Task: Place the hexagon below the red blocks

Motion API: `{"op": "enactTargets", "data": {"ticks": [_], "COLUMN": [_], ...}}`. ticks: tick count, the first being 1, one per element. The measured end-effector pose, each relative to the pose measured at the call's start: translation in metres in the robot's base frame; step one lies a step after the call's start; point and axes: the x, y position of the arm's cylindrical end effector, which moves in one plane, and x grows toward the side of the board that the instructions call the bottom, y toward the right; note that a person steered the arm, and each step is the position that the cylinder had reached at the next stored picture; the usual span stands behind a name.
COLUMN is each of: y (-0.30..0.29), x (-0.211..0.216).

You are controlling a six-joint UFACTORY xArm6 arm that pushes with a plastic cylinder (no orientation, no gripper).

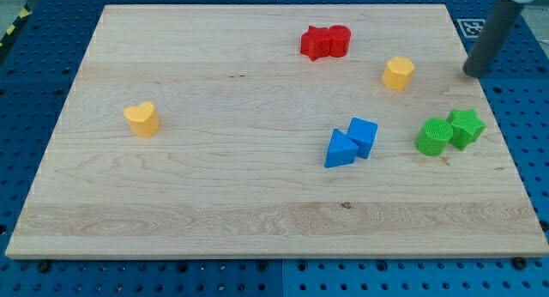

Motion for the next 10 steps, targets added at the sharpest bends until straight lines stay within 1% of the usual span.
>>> {"op": "enactTargets", "data": {"ticks": [1, 2, 3, 6, 7, 8, 9, 10], "y": [-0.023, -0.056, -0.062, -0.050, -0.067, -0.105, -0.138, -0.133], "x": [0.025, 0.027, 0.027, -0.018, -0.020, -0.001, 0.007, 0.006]}}
